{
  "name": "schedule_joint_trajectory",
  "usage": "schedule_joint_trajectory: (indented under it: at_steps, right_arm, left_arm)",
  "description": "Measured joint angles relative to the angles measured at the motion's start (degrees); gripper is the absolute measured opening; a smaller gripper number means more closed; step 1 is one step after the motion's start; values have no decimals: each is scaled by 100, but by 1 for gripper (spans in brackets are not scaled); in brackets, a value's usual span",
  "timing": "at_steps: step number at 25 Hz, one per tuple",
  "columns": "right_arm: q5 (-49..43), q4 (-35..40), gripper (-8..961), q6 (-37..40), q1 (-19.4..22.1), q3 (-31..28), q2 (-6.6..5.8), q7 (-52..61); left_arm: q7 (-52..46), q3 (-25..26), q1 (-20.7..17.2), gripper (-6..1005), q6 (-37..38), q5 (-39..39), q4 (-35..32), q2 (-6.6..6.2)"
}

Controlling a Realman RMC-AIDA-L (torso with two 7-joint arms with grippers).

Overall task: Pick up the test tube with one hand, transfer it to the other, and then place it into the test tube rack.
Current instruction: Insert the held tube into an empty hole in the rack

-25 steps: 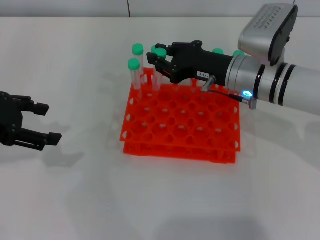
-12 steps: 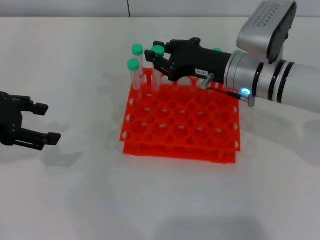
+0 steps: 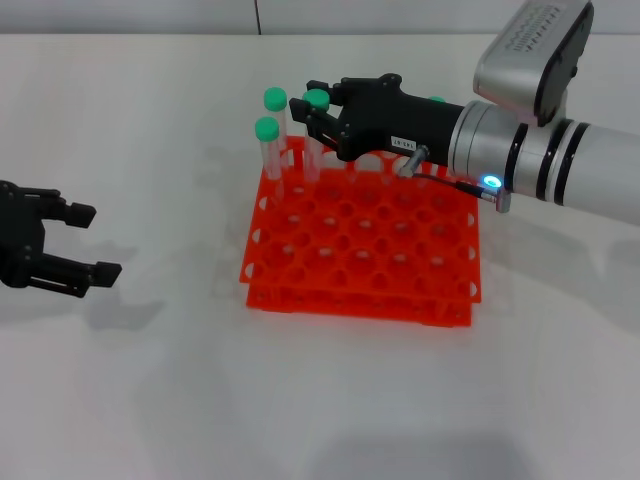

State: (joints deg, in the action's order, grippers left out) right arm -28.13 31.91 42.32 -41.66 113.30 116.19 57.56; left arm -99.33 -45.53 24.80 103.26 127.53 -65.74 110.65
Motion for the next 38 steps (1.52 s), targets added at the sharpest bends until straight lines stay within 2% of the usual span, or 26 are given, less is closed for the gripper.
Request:
schedule_joint_trajectory:
  at_steps: [29, 38]
  right_arm:
    - [3, -60, 258, 65, 11, 34, -4, -8]
    - [-9, -60, 318, 170, 2, 33, -16, -10]
  left_arm:
    - [1, -9, -1, 887, -17, 0, -1, 10]
    - [1, -8, 6, 887, -17, 0, -1, 10]
